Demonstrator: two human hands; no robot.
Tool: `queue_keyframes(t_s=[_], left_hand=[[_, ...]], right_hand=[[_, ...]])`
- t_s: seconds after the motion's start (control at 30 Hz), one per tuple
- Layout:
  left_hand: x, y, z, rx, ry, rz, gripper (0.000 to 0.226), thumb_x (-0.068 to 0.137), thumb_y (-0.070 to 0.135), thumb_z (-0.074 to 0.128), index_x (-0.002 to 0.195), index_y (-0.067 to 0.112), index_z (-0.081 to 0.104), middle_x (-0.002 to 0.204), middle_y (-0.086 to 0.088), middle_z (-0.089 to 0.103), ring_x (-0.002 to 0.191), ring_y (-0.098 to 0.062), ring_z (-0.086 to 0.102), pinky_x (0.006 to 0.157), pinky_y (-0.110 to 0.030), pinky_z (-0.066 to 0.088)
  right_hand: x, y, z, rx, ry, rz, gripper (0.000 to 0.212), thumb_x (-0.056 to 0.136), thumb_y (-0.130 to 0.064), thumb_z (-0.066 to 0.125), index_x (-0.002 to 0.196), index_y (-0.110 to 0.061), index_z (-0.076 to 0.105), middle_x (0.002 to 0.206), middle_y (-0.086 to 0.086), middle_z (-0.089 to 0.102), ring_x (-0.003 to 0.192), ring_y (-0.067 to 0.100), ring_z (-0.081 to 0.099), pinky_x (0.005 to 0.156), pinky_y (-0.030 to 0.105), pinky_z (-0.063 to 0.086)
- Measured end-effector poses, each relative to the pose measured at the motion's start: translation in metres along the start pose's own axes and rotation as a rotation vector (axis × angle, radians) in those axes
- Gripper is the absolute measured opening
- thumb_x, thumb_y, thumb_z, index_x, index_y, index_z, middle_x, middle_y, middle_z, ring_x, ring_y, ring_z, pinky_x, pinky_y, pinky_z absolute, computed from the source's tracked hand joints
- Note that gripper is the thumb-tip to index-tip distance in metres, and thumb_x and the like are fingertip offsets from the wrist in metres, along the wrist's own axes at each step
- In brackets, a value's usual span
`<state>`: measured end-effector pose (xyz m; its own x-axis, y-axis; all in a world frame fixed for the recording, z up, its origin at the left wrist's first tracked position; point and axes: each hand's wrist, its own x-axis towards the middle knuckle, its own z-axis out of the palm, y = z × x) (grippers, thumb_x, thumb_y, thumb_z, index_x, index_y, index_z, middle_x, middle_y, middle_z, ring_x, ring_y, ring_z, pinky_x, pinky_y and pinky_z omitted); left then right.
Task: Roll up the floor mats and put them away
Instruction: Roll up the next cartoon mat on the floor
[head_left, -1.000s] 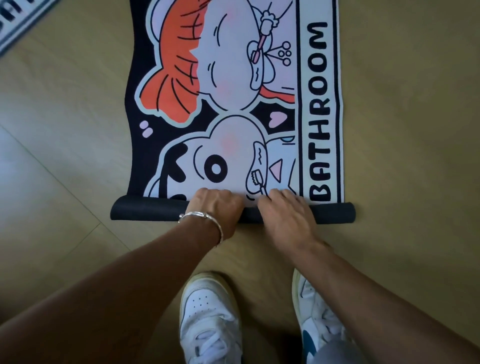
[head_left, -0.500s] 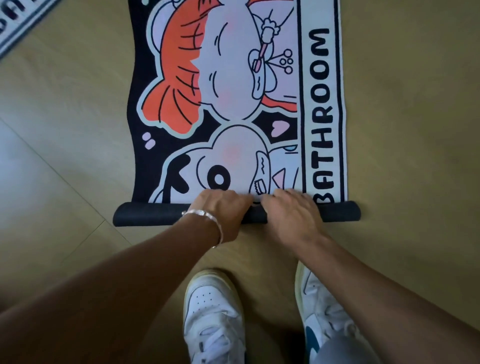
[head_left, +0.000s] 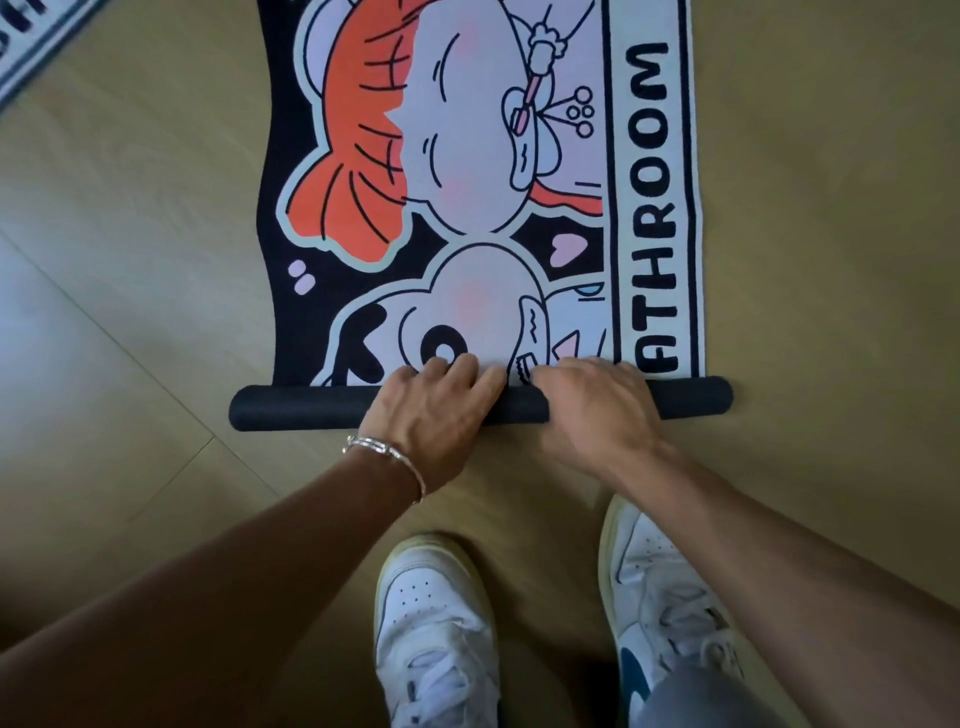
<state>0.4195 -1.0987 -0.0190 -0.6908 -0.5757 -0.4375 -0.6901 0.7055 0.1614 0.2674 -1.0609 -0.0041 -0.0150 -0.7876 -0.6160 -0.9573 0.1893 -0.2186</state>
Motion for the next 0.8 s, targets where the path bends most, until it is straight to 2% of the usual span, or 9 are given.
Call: queue_keyframes(t_s=[0.1,0.2,0.27,0.3,0.37,0.47,0.6,0.7,0.8], left_hand=[[0.004,-0.003,-0.002,-0.012,-0.045,-0.089,0.021,0.093,0.019,0.042,0.113,0.022,0.036,0.098,0.001,0.053,0.086,-0.021,0.055,0.066,-0.032,0.034],[0.021,-0.006,-0.010,-0.073,-0.225,-0.130,0.018,0.090,0.021,0.047,0.108,0.026,0.050,0.081,0.003,0.049,0.076,-0.020,0.052,0.067,-0.030,0.038],[0.027,-0.007,-0.015,-0.121,-0.297,-0.105,0.019,0.088,0.024,0.052,0.106,0.028,0.055,0.076,0.005,0.045,0.074,-0.017,0.049,0.068,-0.028,0.040],[0.027,-0.006,-0.016,-0.135,-0.306,-0.096,0.019,0.087,0.025,0.053,0.106,0.029,0.055,0.077,0.005,0.045,0.074,-0.017,0.049,0.068,-0.028,0.040],[0.021,-0.004,-0.016,-0.137,-0.242,-0.077,0.022,0.088,0.025,0.051,0.109,0.028,0.049,0.085,0.005,0.051,0.077,-0.017,0.050,0.068,-0.029,0.039],[0.008,-0.003,-0.007,-0.056,-0.061,-0.020,0.029,0.090,0.027,0.047,0.117,0.025,0.035,0.102,0.004,0.051,0.091,-0.019,0.052,0.070,-0.031,0.035],[0.018,-0.004,-0.012,-0.065,-0.143,-0.129,0.023,0.090,0.023,0.049,0.111,0.024,0.040,0.093,0.003,0.052,0.077,-0.017,0.044,0.067,-0.031,0.034],[0.031,-0.004,-0.015,-0.074,-0.207,-0.158,0.023,0.088,0.025,0.051,0.111,0.027,0.050,0.091,0.000,0.057,0.076,-0.019,0.049,0.069,-0.031,0.038],[0.036,-0.006,-0.017,-0.127,-0.287,-0.161,0.021,0.087,0.029,0.053,0.108,0.030,0.056,0.086,0.004,0.056,0.078,-0.018,0.055,0.070,-0.029,0.043]], right_hand=[[0.007,-0.004,-0.008,0.017,-0.111,0.012,0.013,0.084,-0.016,0.055,0.088,-0.025,0.047,0.084,-0.003,0.054,0.085,0.021,0.056,0.079,0.033,0.038],[-0.002,-0.003,0.007,-0.048,0.023,-0.018,0.029,0.082,-0.014,0.059,0.107,-0.023,0.046,0.103,-0.001,0.052,0.105,0.020,0.048,0.093,0.035,0.034],[-0.007,0.000,0.015,-0.114,0.077,-0.039,0.043,0.081,-0.014,0.062,0.119,-0.023,0.043,0.115,0.000,0.047,0.112,0.021,0.043,0.096,0.036,0.032],[-0.007,0.002,0.017,-0.130,0.082,-0.040,0.043,0.082,-0.014,0.062,0.120,-0.023,0.043,0.116,0.000,0.047,0.112,0.021,0.042,0.096,0.036,0.032],[-0.004,0.003,0.013,-0.107,0.081,-0.022,0.032,0.085,-0.014,0.058,0.114,-0.023,0.048,0.111,-0.001,0.049,0.110,0.021,0.043,0.094,0.036,0.032],[0.004,0.002,0.001,-0.013,0.012,0.008,0.017,0.082,-0.014,0.056,0.093,-0.025,0.050,0.091,-0.003,0.051,0.098,0.020,0.050,0.089,0.036,0.036],[0.012,0.001,-0.008,-0.008,-0.048,0.004,0.017,0.081,-0.014,0.056,0.085,-0.024,0.043,0.082,-0.003,0.051,0.083,0.020,0.050,0.080,0.033,0.035],[0.010,0.003,-0.002,-0.038,0.089,0.001,0.020,0.083,-0.013,0.055,0.099,-0.022,0.045,0.092,-0.003,0.047,0.095,0.020,0.046,0.085,0.033,0.032],[0.003,0.003,0.005,-0.141,0.153,-0.037,0.038,0.083,-0.008,0.058,0.116,-0.020,0.043,0.110,0.002,0.046,0.107,0.024,0.043,0.092,0.038,0.034]])
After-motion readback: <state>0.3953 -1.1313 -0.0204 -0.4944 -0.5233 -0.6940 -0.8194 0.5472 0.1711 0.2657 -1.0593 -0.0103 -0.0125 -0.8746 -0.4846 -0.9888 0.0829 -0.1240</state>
